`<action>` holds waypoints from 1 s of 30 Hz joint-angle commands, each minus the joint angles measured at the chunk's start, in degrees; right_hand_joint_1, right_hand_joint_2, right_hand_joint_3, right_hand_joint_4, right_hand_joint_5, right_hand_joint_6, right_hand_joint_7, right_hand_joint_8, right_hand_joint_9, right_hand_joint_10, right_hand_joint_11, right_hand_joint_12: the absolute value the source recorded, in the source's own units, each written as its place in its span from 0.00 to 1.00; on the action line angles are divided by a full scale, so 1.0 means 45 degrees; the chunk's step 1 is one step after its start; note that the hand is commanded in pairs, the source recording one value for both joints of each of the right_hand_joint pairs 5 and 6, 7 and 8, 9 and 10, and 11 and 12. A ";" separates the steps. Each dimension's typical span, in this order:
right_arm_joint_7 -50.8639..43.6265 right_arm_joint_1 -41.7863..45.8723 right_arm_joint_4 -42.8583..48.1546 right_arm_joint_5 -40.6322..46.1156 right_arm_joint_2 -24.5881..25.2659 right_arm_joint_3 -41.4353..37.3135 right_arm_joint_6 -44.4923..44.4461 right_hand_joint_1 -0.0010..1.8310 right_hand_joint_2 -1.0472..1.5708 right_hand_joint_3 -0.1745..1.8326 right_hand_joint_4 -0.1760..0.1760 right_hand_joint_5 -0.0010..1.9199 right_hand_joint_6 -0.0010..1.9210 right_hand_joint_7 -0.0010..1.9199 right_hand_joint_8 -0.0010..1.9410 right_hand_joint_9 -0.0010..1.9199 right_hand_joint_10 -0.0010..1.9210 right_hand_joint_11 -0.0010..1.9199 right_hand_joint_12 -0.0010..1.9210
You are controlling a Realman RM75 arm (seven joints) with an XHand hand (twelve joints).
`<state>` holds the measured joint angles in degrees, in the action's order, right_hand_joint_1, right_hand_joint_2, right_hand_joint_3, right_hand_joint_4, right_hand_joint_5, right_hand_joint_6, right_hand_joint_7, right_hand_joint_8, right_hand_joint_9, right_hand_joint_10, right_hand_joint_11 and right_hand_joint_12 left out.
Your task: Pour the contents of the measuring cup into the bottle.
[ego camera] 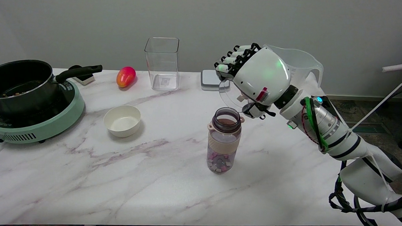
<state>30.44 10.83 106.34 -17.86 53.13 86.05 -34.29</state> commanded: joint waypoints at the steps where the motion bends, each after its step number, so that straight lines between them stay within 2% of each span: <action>1: -0.0218 0.0031 -0.0036 -0.0179 0.0015 -0.0063 -0.0114 0.81 0.81 0.35 0.50 0.84 0.84 0.81 0.80 0.75 0.75 0.66 0.66; 30: -0.0617 -0.0040 -0.0107 -0.0512 -0.0003 -0.0233 -0.0452 0.80 0.82 0.33 0.50 0.84 0.84 0.82 0.81 0.75 0.75 0.66 0.66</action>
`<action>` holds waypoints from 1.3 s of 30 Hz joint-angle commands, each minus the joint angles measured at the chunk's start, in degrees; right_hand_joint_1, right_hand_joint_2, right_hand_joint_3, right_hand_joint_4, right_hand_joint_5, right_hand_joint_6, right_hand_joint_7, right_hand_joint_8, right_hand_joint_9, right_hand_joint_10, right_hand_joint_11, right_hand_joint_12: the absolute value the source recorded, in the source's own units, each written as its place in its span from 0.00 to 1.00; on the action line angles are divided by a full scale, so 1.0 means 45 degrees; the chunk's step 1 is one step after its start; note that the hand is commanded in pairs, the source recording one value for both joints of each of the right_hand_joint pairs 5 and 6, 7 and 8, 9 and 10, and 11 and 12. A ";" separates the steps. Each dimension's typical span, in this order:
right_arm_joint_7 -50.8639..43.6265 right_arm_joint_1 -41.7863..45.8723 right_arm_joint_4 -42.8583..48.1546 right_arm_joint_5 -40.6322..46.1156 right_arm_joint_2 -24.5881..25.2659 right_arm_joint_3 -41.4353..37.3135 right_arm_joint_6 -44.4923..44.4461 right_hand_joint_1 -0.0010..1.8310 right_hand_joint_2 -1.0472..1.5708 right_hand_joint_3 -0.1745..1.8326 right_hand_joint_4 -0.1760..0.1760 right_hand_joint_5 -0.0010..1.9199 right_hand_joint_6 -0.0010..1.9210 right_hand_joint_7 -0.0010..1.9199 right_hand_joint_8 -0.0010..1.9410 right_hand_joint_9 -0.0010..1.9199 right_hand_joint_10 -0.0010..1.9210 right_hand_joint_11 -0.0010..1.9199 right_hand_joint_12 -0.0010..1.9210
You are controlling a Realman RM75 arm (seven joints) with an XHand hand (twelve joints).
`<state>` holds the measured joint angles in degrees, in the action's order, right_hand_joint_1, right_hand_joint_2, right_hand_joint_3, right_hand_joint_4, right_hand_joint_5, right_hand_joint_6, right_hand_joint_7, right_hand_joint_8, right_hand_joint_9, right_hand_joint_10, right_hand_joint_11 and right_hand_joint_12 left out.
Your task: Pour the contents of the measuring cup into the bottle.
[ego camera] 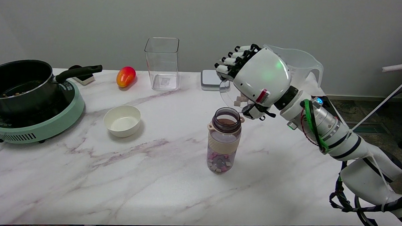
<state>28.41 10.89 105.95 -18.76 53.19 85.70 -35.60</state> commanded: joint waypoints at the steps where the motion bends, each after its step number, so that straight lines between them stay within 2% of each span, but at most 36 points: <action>1: -0.0165 -0.0053 -0.0029 -0.0333 -0.0017 -0.0162 -0.0161 0.80 0.82 0.33 0.50 0.84 0.84 0.82 0.81 0.75 0.75 0.66 0.66; 39: -0.0182 -0.0017 0.0017 -0.1292 -0.0017 -0.0428 -0.0125 0.77 0.86 0.29 0.50 0.87 0.87 0.83 0.82 0.76 0.76 0.67 0.67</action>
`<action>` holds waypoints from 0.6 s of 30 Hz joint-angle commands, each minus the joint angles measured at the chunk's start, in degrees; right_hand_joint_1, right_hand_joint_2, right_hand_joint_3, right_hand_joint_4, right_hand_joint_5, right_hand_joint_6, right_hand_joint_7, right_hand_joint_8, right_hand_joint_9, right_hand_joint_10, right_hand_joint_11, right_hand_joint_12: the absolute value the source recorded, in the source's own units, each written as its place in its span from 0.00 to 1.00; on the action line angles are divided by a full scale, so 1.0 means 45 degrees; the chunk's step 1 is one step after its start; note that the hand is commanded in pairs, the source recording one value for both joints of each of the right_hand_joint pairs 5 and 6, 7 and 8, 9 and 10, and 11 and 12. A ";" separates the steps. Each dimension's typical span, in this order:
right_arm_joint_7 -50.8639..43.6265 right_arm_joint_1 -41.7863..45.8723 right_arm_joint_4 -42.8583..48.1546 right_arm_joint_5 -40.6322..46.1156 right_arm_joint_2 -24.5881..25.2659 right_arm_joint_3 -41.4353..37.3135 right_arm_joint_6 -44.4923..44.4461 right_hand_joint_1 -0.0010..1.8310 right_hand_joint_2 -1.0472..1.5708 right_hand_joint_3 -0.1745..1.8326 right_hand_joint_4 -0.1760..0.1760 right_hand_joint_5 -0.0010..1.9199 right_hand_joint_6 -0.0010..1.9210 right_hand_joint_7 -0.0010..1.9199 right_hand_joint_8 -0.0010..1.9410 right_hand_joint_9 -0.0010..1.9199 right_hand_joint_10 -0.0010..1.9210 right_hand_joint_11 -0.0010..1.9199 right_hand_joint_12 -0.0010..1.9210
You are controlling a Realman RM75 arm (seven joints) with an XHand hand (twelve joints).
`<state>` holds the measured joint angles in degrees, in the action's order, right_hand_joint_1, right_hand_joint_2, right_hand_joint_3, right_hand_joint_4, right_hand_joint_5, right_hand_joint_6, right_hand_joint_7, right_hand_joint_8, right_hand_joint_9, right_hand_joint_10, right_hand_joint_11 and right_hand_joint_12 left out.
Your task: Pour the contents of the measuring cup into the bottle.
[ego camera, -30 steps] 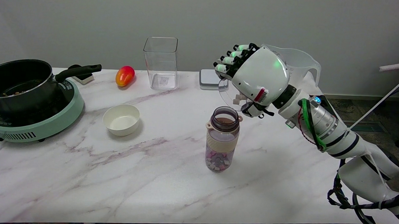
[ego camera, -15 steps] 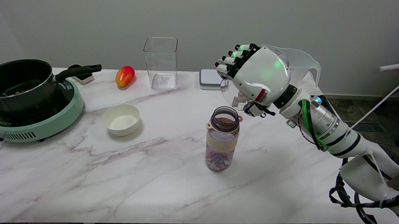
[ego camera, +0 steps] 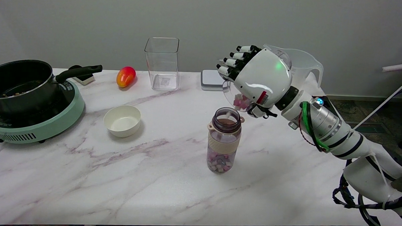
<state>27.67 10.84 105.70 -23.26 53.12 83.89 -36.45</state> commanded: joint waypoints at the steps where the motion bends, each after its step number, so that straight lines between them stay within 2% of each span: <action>1: -0.0017 -0.0008 0.0081 -0.0302 0.0000 -0.0026 0.0064 0.77 0.86 0.29 0.50 0.87 0.87 0.83 0.82 0.76 0.76 0.67 0.67; 18: -0.0017 -0.0008 0.0088 -0.0310 0.0000 -0.0044 0.0064 0.77 0.87 0.29 0.50 0.87 0.87 0.83 0.82 0.76 0.76 0.67 0.67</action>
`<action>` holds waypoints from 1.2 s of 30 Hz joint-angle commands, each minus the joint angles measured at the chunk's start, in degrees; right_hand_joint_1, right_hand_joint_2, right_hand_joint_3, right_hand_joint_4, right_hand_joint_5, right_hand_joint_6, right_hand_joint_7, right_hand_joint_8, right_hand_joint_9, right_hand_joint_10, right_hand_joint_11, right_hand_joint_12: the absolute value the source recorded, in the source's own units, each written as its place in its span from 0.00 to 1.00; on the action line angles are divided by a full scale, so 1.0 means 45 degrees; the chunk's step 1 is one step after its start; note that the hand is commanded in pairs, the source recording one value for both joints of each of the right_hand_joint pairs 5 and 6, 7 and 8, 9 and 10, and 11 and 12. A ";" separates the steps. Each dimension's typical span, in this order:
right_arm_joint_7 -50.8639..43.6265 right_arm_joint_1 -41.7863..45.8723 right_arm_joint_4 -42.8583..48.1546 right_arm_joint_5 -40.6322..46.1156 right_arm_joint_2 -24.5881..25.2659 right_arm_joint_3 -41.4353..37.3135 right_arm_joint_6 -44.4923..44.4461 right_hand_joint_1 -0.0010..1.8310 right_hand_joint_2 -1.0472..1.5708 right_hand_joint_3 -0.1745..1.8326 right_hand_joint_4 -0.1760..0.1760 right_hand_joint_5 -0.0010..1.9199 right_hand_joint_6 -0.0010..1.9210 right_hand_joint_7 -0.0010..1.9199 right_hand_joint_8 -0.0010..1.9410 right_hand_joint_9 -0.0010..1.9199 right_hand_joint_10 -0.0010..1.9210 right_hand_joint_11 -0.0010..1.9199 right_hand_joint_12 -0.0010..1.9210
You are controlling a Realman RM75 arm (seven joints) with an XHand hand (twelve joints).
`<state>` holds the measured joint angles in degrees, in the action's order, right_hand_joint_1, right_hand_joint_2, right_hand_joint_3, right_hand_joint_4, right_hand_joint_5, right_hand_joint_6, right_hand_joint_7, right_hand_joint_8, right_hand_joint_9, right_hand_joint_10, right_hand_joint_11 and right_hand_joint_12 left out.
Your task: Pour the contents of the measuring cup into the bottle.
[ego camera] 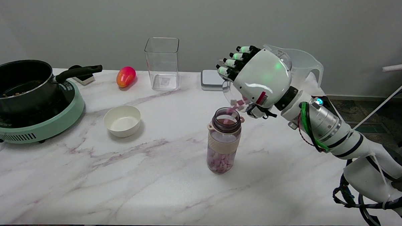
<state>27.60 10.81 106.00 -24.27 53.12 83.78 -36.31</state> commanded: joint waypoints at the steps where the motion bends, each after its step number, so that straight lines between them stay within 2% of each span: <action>1: -0.0002 0.0000 0.0022 -0.0086 0.0000 -0.0021 0.0042 0.77 0.87 0.29 0.50 0.87 0.87 0.83 0.82 0.76 0.76 0.67 0.67; 36: -0.0114 -0.0153 0.0057 -0.0398 -0.0053 -0.0021 -0.0026 0.77 0.87 0.28 0.50 0.87 0.87 0.83 0.82 0.76 0.76 0.67 0.67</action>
<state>27.11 10.47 106.15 -24.97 53.04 83.76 -36.14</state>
